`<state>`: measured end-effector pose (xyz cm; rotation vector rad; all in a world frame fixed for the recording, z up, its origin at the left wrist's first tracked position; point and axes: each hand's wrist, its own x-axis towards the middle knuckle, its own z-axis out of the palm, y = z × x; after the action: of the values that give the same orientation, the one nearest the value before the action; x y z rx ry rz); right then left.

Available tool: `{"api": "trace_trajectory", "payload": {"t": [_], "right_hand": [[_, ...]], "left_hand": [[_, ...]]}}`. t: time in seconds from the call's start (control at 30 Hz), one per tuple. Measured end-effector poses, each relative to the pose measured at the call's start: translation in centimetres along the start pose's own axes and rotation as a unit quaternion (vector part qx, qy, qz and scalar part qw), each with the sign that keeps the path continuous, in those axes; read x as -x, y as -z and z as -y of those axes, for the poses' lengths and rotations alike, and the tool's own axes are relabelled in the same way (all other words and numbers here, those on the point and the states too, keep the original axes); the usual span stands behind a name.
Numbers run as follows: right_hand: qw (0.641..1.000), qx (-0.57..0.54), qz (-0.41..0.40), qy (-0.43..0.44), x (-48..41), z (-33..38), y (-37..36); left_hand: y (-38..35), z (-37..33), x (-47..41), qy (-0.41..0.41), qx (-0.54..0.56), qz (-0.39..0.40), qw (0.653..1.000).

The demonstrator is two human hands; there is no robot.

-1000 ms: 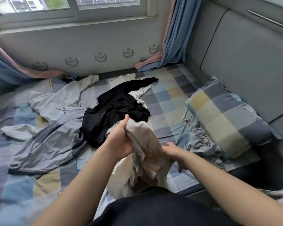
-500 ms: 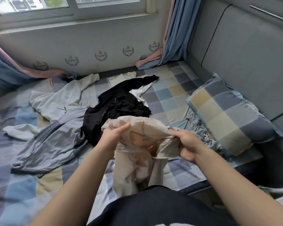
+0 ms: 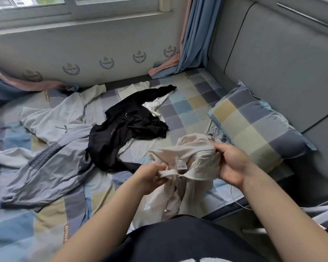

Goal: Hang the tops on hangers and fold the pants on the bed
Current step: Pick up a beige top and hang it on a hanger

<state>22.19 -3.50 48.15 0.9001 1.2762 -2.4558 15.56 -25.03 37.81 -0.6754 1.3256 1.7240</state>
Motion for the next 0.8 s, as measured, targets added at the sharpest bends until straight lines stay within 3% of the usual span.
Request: {"api": "trace_trajectory", "payload": {"t": [0.13, 0.27, 0.4, 0.6, 0.7, 0.8], "right_hand": [[0.994, 0.015, -0.106, 0.004, -1.9, -1.0, 3.2], [0.972, 0.088, -0.215, -0.018, -3.3, -3.7, 5.9], [0.983, -0.004, -0.158, -0.094, -3.2, -6.3, 5.3], [0.990, -0.113, -0.003, -0.081, -0.9, -8.9, 2.6], [0.994, -0.064, -0.053, -0.074, 0.1, -11.3, 1.2], [0.988, -0.081, -0.131, 0.021, 0.9, -14.4, 0.3]], "left_hand": [[1.8, -1.6, 0.1, -0.025, 0.185, 0.107, 0.977], [4.2, -2.6, 0.7, -0.025, 0.201, 0.125, 0.971], [5.5, -2.7, 2.1, -0.022, 0.156, 0.151, 0.976], [9.1, -2.8, 3.9, -0.042, 0.020, 0.046, 0.998], [12.4, -3.0, 4.0, -0.053, 0.027, -0.034, 0.998], [15.8, -3.2, 4.1, -0.073, 0.020, -0.079, 0.994]]}}
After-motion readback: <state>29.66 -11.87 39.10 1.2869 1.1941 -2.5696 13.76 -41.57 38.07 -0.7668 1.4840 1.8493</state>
